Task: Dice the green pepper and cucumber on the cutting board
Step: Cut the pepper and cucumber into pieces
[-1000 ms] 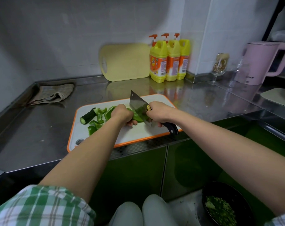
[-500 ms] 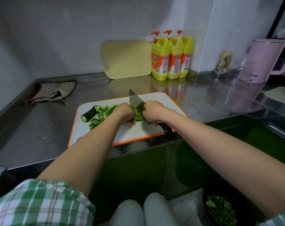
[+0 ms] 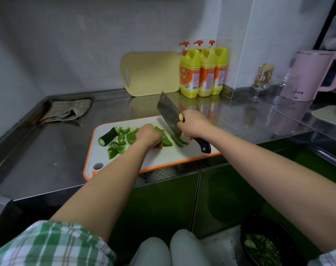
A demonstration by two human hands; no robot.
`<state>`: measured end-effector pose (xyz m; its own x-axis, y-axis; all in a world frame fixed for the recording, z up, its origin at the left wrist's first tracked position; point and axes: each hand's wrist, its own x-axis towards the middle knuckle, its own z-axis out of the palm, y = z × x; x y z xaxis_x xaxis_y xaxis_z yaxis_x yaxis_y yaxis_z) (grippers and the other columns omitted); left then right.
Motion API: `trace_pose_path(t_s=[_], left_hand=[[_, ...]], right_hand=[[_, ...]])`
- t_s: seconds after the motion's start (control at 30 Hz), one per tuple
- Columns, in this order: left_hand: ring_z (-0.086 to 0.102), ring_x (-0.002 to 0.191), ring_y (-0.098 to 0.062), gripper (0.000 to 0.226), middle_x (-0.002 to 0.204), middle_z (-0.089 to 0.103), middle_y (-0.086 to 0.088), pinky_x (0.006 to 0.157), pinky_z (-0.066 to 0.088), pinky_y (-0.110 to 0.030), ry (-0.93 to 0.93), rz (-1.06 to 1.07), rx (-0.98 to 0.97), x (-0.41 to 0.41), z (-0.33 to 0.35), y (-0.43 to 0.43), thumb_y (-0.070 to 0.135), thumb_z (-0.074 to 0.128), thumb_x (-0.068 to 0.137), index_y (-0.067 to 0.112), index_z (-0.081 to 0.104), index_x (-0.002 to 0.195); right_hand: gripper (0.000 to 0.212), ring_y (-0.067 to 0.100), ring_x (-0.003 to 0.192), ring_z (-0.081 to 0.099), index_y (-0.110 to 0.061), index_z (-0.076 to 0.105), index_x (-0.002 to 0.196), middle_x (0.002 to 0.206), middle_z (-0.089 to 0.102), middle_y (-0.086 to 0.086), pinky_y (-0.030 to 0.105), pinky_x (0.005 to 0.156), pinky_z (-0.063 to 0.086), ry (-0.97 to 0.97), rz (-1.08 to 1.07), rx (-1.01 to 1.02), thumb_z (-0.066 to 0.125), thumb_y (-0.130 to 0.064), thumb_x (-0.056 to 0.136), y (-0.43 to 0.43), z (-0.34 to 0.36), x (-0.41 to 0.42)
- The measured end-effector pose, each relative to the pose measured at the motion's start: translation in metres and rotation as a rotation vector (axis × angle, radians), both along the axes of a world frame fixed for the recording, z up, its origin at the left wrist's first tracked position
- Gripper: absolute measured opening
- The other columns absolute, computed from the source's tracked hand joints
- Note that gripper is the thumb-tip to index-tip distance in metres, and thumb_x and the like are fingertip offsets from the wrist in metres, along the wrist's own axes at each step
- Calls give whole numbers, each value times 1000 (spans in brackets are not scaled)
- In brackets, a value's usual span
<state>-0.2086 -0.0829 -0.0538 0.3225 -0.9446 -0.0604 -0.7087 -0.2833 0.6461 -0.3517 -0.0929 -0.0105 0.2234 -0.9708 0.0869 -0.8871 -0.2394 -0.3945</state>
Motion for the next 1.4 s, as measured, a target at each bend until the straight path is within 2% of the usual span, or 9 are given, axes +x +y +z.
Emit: trace_pose_path(t_s=[0.1,0.17,0.3,0.53,0.7,1.03,1.2,1.3,1.4], left_hand=[[54,38,-16,33,62,68,-13,42,44,-21,143,-5,73,0,-3,0,4,45,94,-1,61,66],[47,32,-15,24,55,62,-13,34,36,-18,195,8,92,-1,-4,0,1,43,95,-4,58,77],[47,37,-18,17,56,63,-15,38,38,-20,218,12,90,-1,-7,-2,0,43,94,-5,58,86],[46,36,-19,21,56,62,-15,34,34,-18,217,8,92,-1,-7,-3,-1,42,93,-4,55,77],[45,34,-17,25,60,61,-17,31,32,-15,236,-1,76,0,-7,-2,-2,41,95,-1,52,73],[53,44,-20,39,61,65,-13,43,37,-22,166,-42,111,2,-9,-4,3,42,96,2,57,60],[65,57,-25,33,69,72,-14,69,58,-34,81,-16,60,6,-11,-5,8,50,87,4,65,58],[71,74,-30,23,74,73,-17,78,60,-42,27,-9,14,5,-8,-3,14,58,82,-1,73,74],[71,77,-32,23,75,72,-19,78,59,-42,20,-5,-12,1,-6,1,16,59,81,-2,73,79]], right_hand=[[16,26,60,69,-3,64,75,67,71,13,33,65,59,68,57,105,50,-6,82,9,-1,-5],[20,23,51,64,-5,58,68,55,65,11,27,59,54,78,67,118,47,-6,85,13,-4,-5],[22,17,44,57,-7,53,63,30,50,0,24,50,44,123,81,130,46,-3,84,17,-2,-1],[16,17,43,58,-10,48,74,52,57,8,21,43,37,59,97,82,44,-7,89,20,1,-5],[17,18,43,57,-8,49,69,32,51,1,23,46,42,149,114,110,44,-2,84,21,-2,1],[13,28,57,61,-5,56,69,52,57,10,31,63,52,237,79,102,56,6,75,24,-5,16],[19,19,46,54,-9,50,66,53,56,6,21,47,38,168,31,104,55,-2,84,20,-8,28],[19,21,50,57,-7,50,67,52,55,8,28,61,52,118,10,117,52,0,84,15,-9,27],[19,26,58,60,-6,49,68,54,54,9,32,70,55,107,26,117,49,1,85,15,-9,26]])
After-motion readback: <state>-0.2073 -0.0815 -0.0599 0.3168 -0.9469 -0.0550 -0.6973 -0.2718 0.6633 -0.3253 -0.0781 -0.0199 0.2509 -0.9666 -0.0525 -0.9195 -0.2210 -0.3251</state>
